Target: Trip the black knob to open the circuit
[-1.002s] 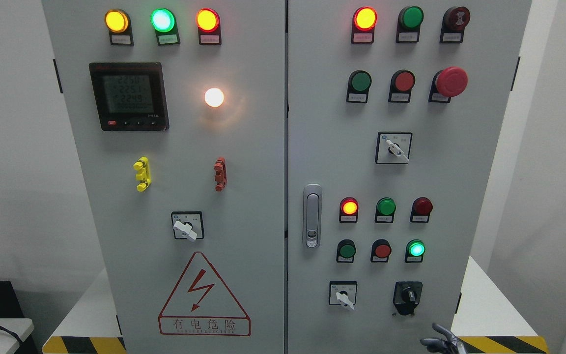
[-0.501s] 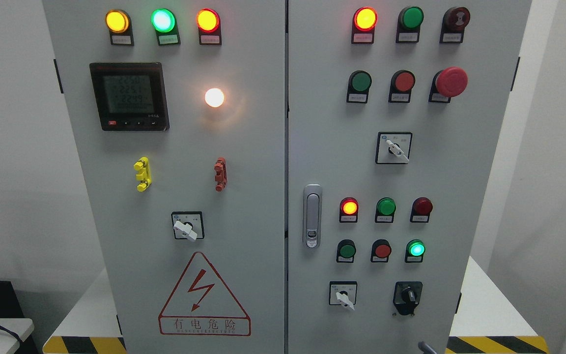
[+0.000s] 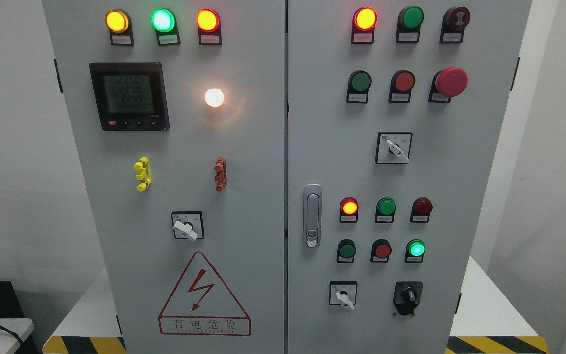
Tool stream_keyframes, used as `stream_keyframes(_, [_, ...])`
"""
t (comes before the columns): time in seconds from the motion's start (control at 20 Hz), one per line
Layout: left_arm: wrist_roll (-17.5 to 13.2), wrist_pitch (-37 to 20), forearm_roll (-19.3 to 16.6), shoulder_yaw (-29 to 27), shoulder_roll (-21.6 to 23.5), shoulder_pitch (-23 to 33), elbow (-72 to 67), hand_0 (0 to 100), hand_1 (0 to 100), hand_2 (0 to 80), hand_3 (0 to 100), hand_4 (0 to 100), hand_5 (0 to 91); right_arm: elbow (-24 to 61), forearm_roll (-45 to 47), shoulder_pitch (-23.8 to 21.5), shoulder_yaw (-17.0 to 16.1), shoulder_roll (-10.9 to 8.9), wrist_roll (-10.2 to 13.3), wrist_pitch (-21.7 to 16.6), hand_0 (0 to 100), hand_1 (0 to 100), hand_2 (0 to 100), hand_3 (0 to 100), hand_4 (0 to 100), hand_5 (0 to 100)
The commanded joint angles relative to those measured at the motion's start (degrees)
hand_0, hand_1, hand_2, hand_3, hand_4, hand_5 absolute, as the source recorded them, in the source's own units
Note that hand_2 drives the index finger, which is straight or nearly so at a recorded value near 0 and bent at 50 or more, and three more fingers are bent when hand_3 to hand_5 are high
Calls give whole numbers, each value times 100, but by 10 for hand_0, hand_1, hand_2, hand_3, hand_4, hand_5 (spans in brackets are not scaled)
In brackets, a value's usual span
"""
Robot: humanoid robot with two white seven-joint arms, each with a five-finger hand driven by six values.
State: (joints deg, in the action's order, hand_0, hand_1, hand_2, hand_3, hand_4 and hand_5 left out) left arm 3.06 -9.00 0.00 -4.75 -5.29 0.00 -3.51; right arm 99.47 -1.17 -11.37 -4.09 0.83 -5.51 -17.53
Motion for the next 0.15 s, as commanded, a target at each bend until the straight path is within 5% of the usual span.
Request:
stream_keyframes(0.0, [2,3,-185,0,2,-44,0,120,389,0,0,0,0,415,626,-251,-57,-320,-179,31,0,0,0,19,70,155])
stream_keyframes(0.1, [2,3,-185,0,-7,-44,0,120,389,0,0,0,0,415,626,-251,-127,-373,-179,31,0,0,0,18,70,156])
